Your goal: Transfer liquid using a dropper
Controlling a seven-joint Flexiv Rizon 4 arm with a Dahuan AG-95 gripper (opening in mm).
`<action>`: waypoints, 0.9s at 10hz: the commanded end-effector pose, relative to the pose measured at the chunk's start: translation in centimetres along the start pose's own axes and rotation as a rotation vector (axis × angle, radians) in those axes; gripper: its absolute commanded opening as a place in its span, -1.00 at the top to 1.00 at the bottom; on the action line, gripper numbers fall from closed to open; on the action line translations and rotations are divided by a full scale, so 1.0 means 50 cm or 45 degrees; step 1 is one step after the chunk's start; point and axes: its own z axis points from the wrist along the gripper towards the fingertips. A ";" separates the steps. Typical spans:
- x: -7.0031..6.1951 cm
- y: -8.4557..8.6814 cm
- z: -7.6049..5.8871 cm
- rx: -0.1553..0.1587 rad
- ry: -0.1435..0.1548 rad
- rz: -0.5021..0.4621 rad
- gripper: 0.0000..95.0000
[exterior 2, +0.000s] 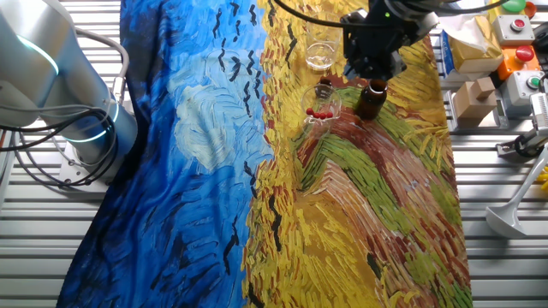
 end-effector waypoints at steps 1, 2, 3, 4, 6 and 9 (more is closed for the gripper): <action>-0.004 -0.002 0.000 0.000 0.001 -0.001 1.00; -0.006 -0.003 -0.001 -0.001 0.002 -0.001 1.00; -0.007 -0.003 -0.001 -0.001 0.002 -0.002 1.00; -0.011 -0.005 -0.002 -0.002 0.001 -0.003 1.00; -0.014 -0.005 -0.002 -0.003 0.000 -0.002 1.00; -0.021 -0.007 0.000 -0.005 -0.002 -0.002 1.00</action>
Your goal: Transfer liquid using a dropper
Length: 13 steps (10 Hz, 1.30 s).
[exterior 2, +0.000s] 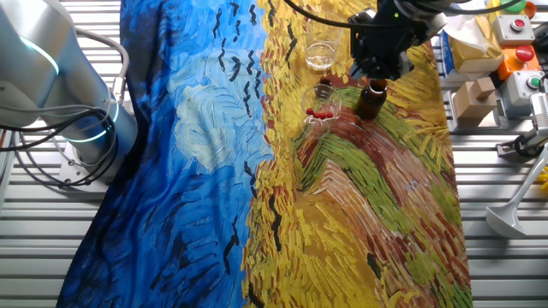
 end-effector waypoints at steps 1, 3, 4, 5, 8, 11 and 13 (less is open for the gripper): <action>-0.004 -0.002 0.001 0.000 0.002 0.001 1.00; -0.011 -0.002 0.002 0.000 0.002 0.001 1.00; -0.014 -0.003 0.002 0.000 0.002 0.000 1.00; -0.019 -0.005 0.002 0.001 0.002 -0.001 1.00; -0.030 -0.008 0.003 0.001 0.003 -0.003 1.00; -0.040 -0.011 0.003 0.002 0.004 -0.006 1.00; -0.044 -0.012 0.004 0.002 0.004 -0.005 1.00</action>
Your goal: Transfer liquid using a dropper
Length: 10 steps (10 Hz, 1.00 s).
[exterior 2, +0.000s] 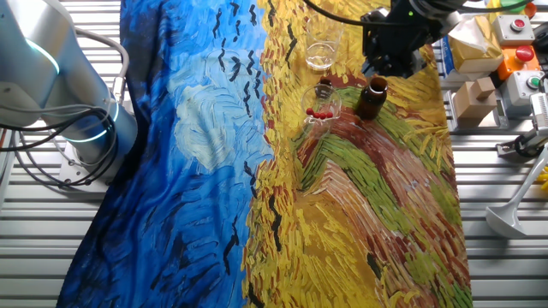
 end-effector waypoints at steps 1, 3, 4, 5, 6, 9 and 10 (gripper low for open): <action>-0.006 -0.003 0.002 0.001 -0.001 0.002 1.00; -0.013 -0.005 0.001 0.001 -0.001 0.003 1.00; -0.017 -0.005 0.001 0.001 -0.001 0.003 1.00; -0.019 -0.004 0.002 0.001 -0.001 0.005 1.00; -0.020 -0.004 0.003 0.001 -0.001 0.005 1.00; -0.024 -0.004 0.003 0.002 -0.002 0.008 1.00; -0.025 -0.005 0.003 0.002 -0.002 0.009 1.00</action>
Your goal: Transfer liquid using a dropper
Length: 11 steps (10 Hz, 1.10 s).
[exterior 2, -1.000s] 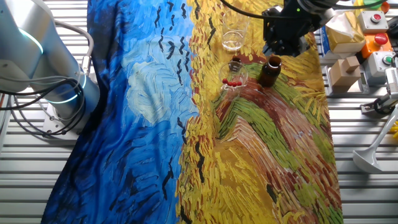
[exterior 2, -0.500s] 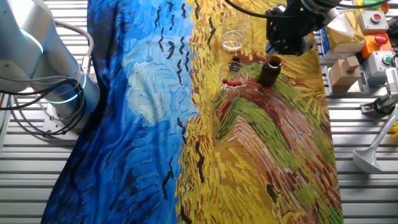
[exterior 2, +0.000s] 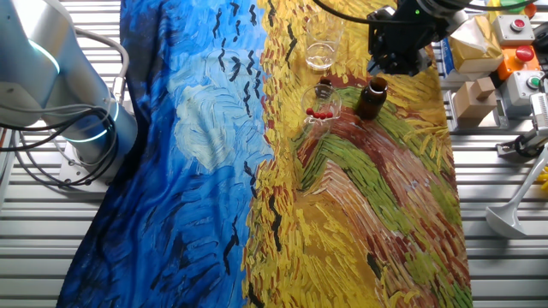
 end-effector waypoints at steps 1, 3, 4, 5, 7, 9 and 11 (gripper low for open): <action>-0.002 -0.001 -0.001 -0.001 0.001 0.000 1.00; -0.005 0.000 -0.002 -0.001 0.001 0.002 1.00; -0.007 0.000 -0.003 -0.003 -0.001 0.001 1.00; -0.007 0.000 -0.003 -0.003 -0.001 0.000 1.00; -0.009 -0.001 -0.003 -0.003 -0.001 0.001 1.00; -0.011 -0.002 -0.003 -0.004 -0.003 0.000 1.00; -0.011 -0.003 -0.001 -0.003 -0.004 -0.001 1.00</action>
